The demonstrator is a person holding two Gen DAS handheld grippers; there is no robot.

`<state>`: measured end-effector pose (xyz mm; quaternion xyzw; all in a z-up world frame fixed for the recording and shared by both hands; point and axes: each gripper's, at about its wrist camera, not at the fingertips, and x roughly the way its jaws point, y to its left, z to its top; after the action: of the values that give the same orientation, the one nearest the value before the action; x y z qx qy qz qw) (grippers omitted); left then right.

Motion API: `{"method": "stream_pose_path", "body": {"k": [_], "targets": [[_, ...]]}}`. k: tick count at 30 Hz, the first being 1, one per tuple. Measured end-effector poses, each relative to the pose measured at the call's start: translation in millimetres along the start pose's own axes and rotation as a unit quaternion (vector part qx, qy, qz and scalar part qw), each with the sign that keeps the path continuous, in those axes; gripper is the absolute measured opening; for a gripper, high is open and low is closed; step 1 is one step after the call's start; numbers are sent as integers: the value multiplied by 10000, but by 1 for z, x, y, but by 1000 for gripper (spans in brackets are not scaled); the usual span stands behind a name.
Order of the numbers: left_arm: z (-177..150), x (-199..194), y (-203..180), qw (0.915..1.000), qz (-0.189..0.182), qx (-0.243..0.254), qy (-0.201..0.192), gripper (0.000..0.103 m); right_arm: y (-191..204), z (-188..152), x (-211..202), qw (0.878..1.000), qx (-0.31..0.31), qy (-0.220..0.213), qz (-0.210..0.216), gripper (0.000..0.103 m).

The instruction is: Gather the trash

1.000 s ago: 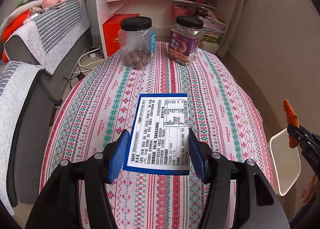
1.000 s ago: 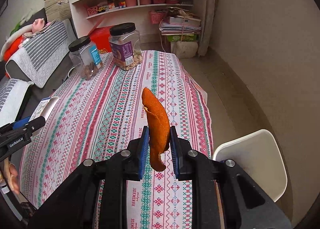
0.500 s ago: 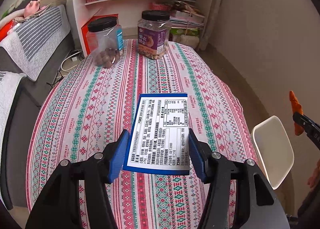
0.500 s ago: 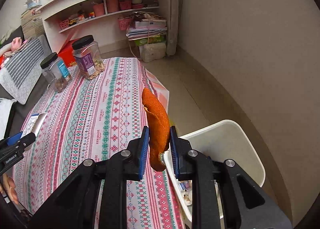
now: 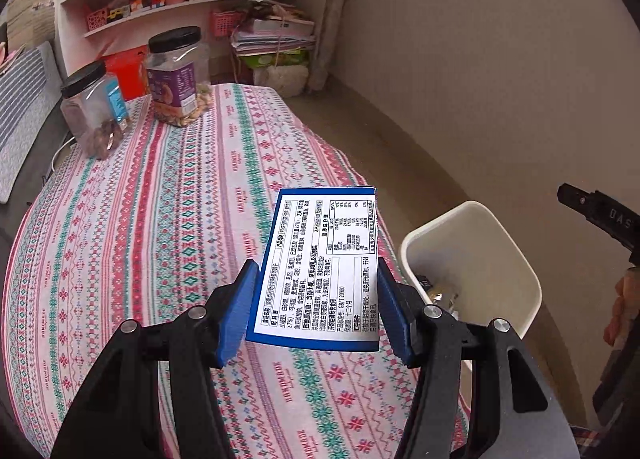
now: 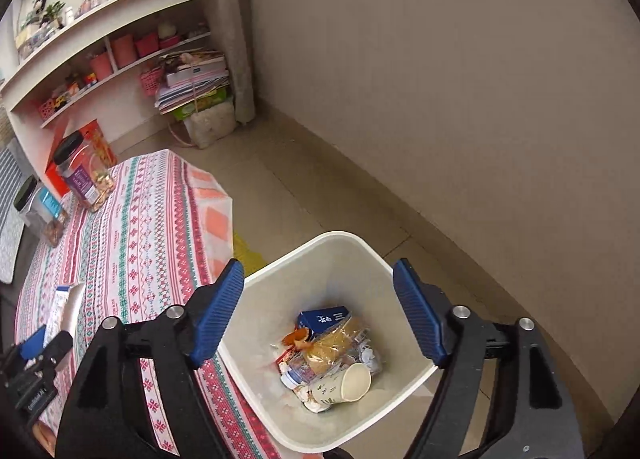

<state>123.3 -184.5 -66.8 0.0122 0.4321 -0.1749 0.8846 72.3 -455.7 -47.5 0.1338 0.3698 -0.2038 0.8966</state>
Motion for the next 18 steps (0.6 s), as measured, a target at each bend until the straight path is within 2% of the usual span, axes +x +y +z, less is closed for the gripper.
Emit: {"method": "stream_pose_path", "body": {"k": [3, 10, 11, 14, 18], "targets": [[-3, 10, -34, 9996, -213, 128, 92, 57, -21, 4, 0, 9995, 295, -25, -121, 87], [-5, 37, -109, 9958, -730, 372, 398, 57, -70, 9, 1, 9951, 874, -84, -448, 87], [-5, 41, -119, 9947, -824, 413, 460, 59, -75, 9, 0, 9939, 967, -122, -524, 87], [-8, 50, -144, 9923, -956, 524, 588, 73, -84, 8, -7, 9913, 1050, -316, -727, 87], [-9, 47, -159, 9918, -935, 717, 499, 78, -85, 7, -15, 9907, 961, -480, -830, 90]]}}
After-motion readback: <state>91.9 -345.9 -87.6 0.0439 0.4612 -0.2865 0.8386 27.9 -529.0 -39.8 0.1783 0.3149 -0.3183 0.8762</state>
